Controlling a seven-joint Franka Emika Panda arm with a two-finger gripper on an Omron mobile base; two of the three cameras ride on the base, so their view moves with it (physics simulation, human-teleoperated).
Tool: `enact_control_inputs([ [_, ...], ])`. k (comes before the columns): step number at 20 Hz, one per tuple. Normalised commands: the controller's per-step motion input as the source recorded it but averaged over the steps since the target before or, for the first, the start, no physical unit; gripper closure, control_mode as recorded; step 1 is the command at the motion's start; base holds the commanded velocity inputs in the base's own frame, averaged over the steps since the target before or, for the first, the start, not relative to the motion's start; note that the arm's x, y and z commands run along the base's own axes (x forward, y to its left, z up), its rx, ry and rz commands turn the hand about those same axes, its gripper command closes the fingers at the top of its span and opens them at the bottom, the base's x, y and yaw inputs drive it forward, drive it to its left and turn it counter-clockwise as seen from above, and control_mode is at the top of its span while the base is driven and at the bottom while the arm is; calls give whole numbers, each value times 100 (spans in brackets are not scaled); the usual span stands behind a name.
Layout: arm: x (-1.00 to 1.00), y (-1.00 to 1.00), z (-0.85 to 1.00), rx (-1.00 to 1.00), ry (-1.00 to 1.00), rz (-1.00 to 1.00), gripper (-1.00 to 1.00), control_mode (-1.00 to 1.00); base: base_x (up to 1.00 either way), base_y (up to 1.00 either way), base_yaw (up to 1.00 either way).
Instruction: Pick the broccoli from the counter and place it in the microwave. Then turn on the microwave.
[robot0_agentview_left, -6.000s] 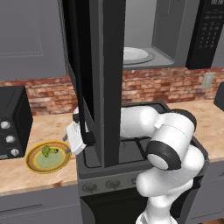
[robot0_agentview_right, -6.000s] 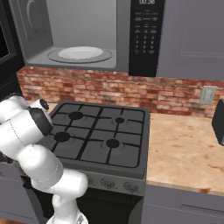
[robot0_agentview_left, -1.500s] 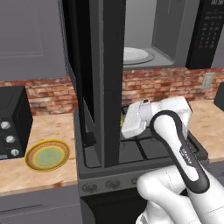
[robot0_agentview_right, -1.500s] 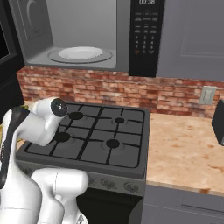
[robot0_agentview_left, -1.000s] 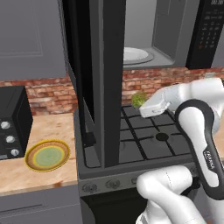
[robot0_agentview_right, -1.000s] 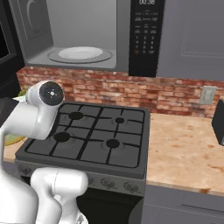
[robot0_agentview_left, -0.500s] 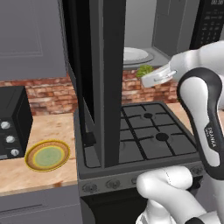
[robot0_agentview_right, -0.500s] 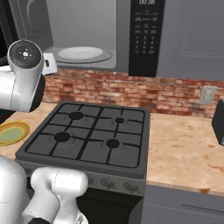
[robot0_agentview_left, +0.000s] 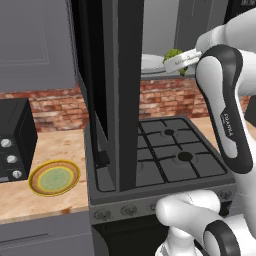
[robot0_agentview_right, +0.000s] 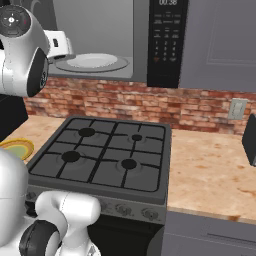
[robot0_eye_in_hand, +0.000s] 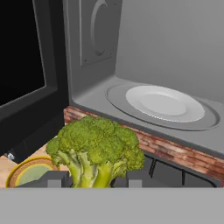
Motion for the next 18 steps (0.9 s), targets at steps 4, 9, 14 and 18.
enact_control_inputs([
  [4, 49, -28, 0, -5, -13, -20, 100, -100, 0, 0, 0],
  [9, 52, -9, -1, -3, -10, -17, 100, -100, 0, 0, 0],
  [14, 67, -1, -4, 0, -1, -16, 100, -100, 0, 0, 0],
  [18, 74, -2, 0, 0, 0, -15, 100, -100, 0, 0, 0],
])
